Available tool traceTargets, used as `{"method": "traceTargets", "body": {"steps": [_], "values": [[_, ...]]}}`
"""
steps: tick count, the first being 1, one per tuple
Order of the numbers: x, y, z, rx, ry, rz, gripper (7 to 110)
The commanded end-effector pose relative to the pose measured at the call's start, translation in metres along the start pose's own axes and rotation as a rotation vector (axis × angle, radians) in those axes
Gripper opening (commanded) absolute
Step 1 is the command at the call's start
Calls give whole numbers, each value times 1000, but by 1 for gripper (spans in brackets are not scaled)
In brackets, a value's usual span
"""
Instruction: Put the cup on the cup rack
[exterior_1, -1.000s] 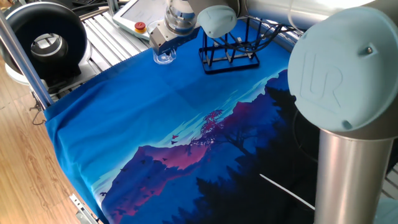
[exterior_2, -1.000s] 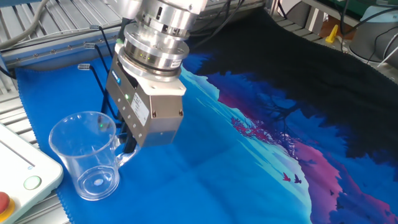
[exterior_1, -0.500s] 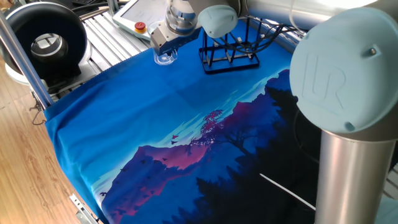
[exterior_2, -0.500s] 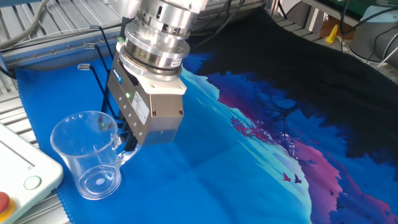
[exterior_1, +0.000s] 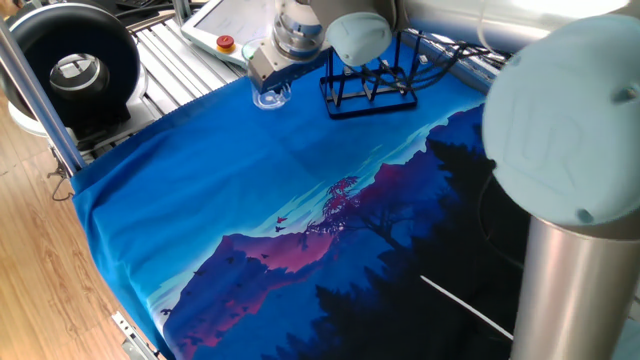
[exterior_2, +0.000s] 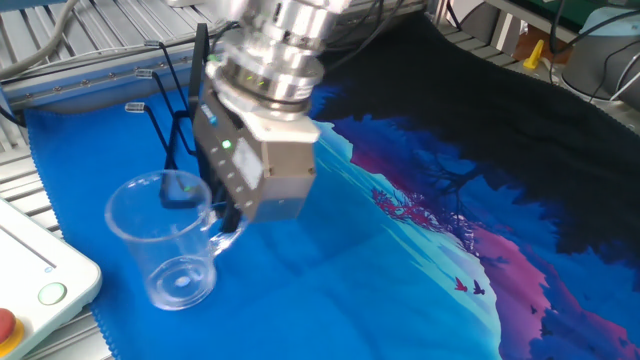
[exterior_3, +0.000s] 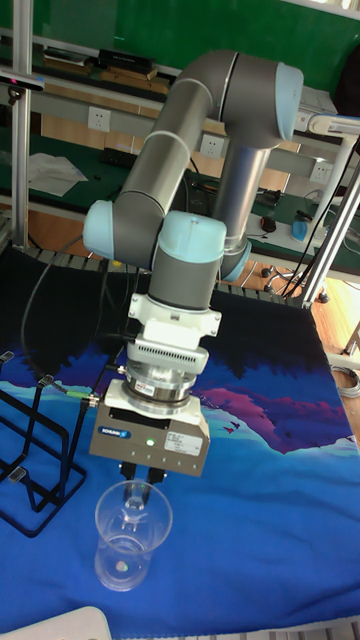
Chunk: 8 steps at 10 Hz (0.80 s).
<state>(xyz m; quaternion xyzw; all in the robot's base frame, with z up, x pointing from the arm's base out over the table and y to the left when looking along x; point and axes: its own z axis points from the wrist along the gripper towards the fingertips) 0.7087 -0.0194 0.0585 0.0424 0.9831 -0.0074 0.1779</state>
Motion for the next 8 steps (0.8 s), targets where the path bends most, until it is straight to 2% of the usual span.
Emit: {"method": "traceTargets", "body": {"steps": [1,3,6,8], "values": [[25,-2,-19,-6,12,5,7],[41,2,-30,-17,16,12,7],[64,-3,-32,-15,8,5,7],[71,-7,-35,-2,7,2,7]]}}
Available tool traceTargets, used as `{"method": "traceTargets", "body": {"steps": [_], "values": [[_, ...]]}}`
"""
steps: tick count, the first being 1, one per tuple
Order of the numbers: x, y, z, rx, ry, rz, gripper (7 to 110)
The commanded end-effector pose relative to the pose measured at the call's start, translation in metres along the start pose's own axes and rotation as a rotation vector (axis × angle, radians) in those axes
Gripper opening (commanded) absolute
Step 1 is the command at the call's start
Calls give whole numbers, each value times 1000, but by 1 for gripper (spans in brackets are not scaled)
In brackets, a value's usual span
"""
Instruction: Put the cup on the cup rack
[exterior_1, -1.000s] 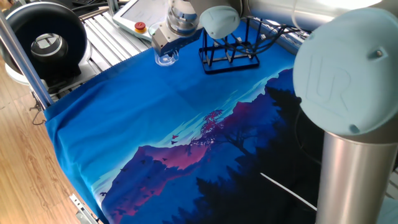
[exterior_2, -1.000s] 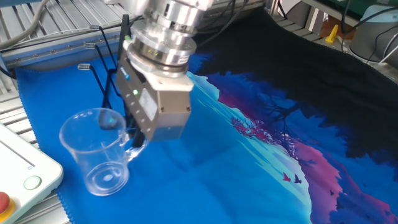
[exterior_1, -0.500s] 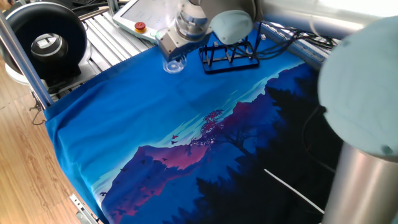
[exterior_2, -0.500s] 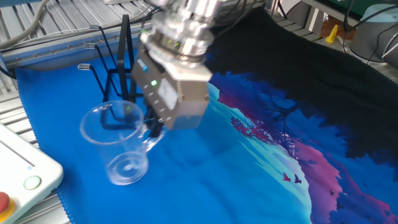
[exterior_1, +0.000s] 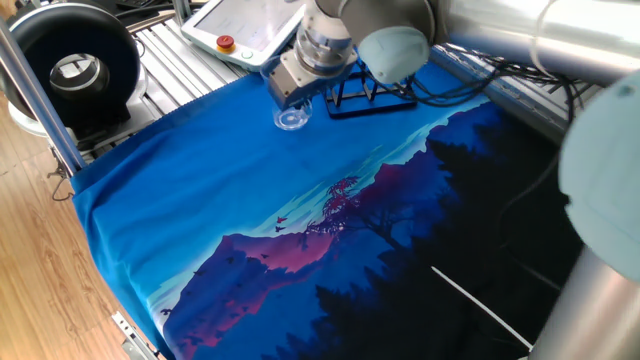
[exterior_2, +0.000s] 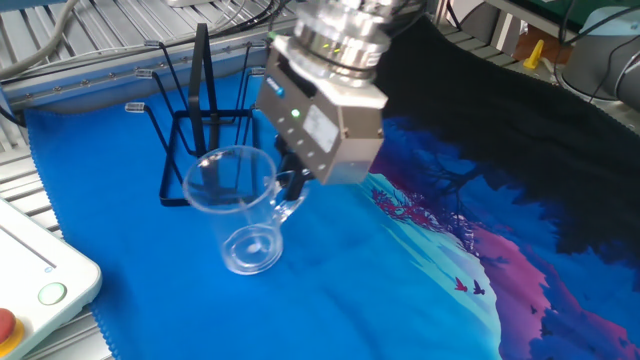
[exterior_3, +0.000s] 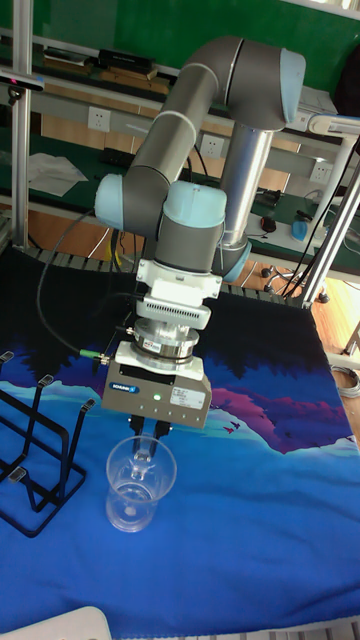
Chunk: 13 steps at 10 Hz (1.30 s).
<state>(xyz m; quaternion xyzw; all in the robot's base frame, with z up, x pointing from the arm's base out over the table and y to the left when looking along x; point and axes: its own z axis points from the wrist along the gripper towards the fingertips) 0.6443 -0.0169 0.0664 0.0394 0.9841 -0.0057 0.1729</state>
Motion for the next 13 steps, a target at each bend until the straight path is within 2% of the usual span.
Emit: {"method": "traceTargets", "body": {"steps": [1,6,8,10,13], "values": [[17,-4,-12,10,14,-1,7],[28,-3,-18,8,64,8,7],[18,-4,-24,7,65,-4,7],[7,-2,-33,10,91,-18,7],[-8,-3,-32,-4,97,-38,7]]}}
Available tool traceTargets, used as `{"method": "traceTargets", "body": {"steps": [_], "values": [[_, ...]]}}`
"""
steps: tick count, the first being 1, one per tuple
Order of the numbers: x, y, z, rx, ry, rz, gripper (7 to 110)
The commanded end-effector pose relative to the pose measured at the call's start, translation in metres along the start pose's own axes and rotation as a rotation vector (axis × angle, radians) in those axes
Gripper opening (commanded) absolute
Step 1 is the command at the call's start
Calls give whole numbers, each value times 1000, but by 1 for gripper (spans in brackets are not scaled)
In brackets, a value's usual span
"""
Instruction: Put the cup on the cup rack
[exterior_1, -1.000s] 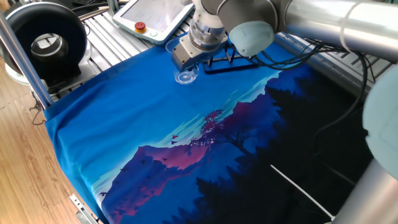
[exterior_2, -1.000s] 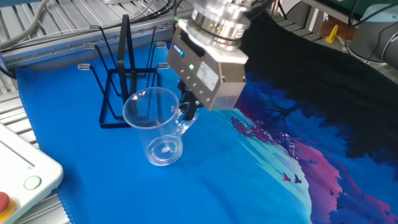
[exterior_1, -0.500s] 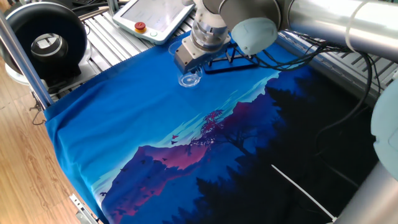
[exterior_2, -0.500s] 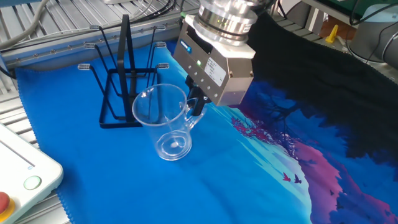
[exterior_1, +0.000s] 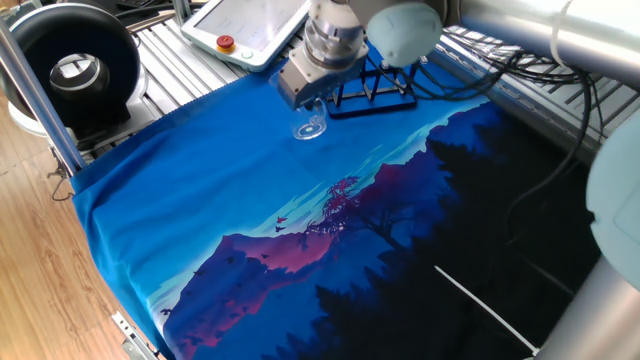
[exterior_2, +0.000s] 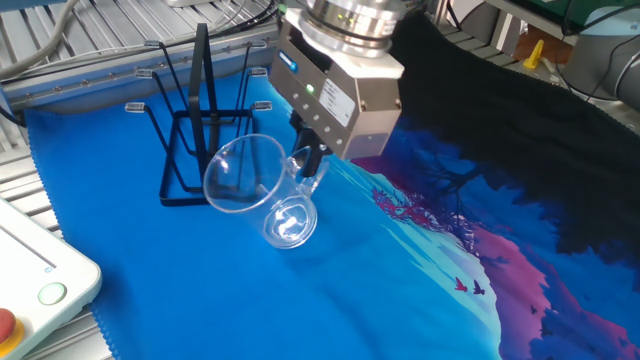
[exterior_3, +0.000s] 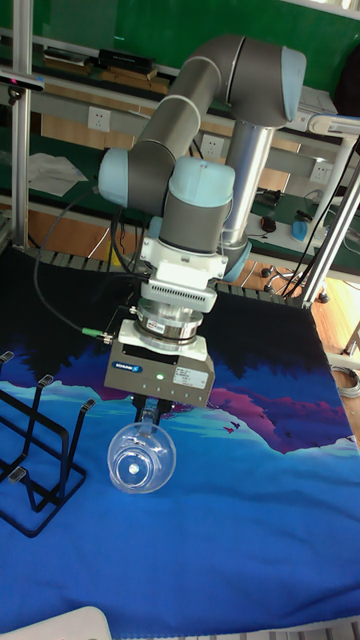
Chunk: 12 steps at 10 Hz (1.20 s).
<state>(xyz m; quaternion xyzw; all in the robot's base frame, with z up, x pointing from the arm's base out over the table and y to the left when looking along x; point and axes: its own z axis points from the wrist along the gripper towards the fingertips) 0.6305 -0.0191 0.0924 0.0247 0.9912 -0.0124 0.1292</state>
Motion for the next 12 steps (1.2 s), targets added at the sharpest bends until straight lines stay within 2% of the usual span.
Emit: {"method": "traceTargets", "body": {"steps": [1,6,12], "values": [[-15,-1,-1,-20,9,-10,7],[-1,-1,2,-23,69,-45,7],[-18,5,8,-33,37,-42,7]]}}
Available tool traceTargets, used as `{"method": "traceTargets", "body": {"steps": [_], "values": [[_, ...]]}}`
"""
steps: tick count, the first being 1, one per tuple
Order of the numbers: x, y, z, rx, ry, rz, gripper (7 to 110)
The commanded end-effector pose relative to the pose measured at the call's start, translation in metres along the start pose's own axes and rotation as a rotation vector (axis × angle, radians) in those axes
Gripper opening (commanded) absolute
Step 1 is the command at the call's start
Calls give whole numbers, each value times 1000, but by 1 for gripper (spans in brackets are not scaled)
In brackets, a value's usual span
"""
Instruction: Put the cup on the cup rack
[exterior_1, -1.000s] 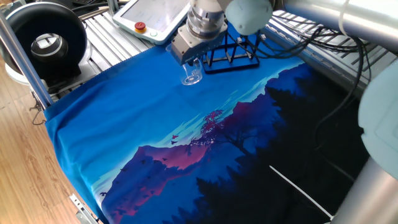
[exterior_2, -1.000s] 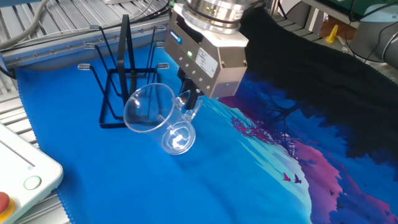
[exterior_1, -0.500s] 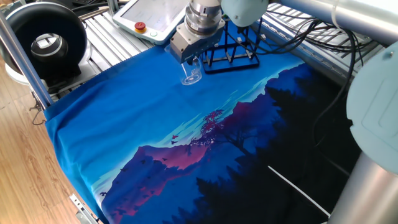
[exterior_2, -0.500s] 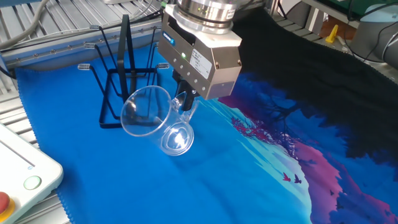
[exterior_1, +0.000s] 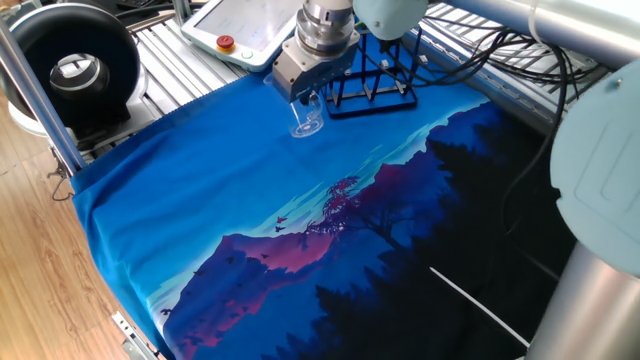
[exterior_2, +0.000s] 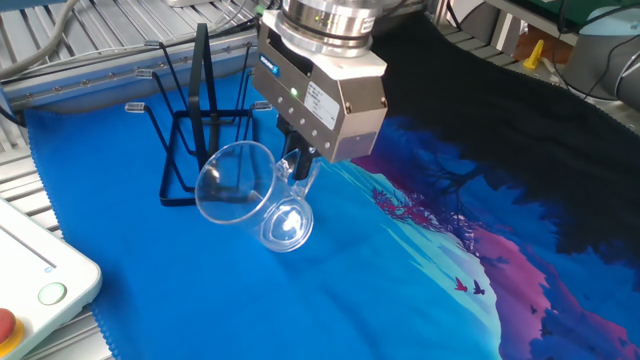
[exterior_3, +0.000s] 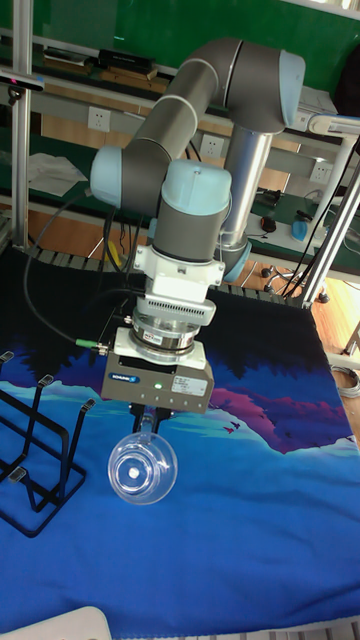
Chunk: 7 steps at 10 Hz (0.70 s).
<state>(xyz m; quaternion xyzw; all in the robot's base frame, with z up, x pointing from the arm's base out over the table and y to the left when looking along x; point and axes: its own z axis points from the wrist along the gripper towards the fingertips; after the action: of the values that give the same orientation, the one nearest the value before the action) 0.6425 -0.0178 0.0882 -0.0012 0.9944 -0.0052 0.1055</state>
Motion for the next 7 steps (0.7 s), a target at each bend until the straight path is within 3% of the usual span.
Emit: {"method": "traceTargets", "body": {"steps": [1,7], "values": [[-11,2,3,-16,-14,4,7],[-29,-1,7,-29,-26,-24,7]]}}
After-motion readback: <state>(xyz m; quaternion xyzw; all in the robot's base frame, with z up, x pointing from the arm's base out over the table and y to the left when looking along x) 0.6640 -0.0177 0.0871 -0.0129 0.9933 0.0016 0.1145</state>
